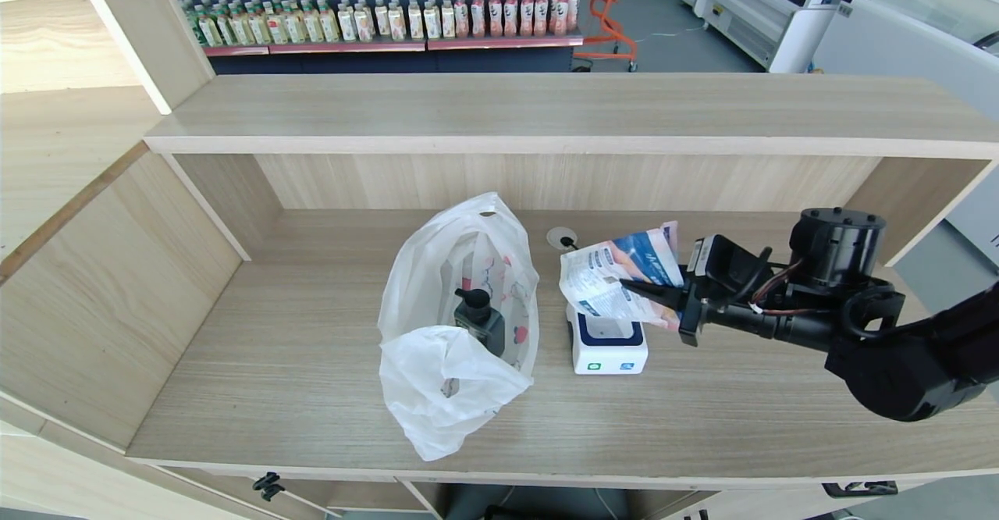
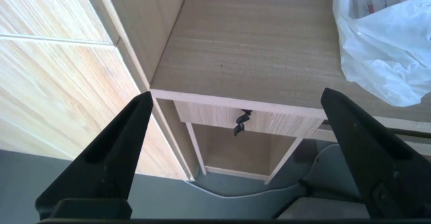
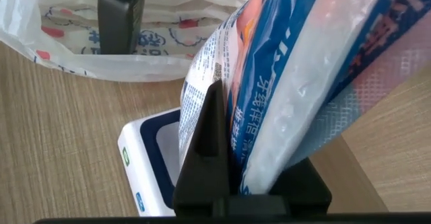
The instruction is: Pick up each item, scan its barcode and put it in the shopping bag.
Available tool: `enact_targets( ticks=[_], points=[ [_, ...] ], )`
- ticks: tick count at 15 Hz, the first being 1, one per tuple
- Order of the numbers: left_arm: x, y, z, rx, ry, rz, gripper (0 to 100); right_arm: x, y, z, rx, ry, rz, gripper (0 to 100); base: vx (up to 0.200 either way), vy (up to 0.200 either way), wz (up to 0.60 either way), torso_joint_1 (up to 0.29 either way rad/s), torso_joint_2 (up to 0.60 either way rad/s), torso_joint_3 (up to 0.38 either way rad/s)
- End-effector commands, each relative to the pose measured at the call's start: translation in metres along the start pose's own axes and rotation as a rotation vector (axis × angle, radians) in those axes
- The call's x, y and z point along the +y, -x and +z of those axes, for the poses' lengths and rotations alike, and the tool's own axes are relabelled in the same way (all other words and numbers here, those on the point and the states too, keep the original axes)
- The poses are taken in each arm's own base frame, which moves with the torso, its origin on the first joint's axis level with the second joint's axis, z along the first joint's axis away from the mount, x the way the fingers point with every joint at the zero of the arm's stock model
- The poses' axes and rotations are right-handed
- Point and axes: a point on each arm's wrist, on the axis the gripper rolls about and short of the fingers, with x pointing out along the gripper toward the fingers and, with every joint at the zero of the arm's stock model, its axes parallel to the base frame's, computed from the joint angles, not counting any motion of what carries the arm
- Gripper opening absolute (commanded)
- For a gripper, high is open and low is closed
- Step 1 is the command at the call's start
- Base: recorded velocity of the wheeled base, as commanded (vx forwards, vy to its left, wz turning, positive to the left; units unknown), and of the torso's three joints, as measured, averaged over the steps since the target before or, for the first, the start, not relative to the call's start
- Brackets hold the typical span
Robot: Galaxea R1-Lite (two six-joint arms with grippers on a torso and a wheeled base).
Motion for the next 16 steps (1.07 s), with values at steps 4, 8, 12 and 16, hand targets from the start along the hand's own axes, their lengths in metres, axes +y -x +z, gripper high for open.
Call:
enact_targets(
  ticks=[4, 8, 12, 16],
  points=[
    [0.000, 0.000, 0.000, 0.000, 0.001, 0.001, 100, -0.005, 0.003, 0.014, -0.034, -0.027, -0.015, 0, 0.000, 0.000, 0.00, 0.000, 0.00, 0.000],
    [0.000, 0.000, 0.000, 0.002, 0.001, 0.001, 100, -0.025, -0.008, 0.065, -0.128, -0.408, -0.108, 0, 0.000, 0.000, 0.00, 0.000, 0.00, 0.000],
    [0.000, 0.000, 0.000, 0.000, 0.001, 0.001, 100, -0.033, -0.048, 0.078, -0.065, -0.714, -0.137, 0, 0.000, 0.000, 0.00, 0.000, 0.00, 0.000],
    [0.000, 0.000, 0.000, 0.000, 0.001, 0.001, 100, -0.006, -0.095, 0.066, 0.005, -0.919, -0.092, 0, 0.000, 0.000, 0.00, 0.000, 0.00, 0.000]
  ],
)
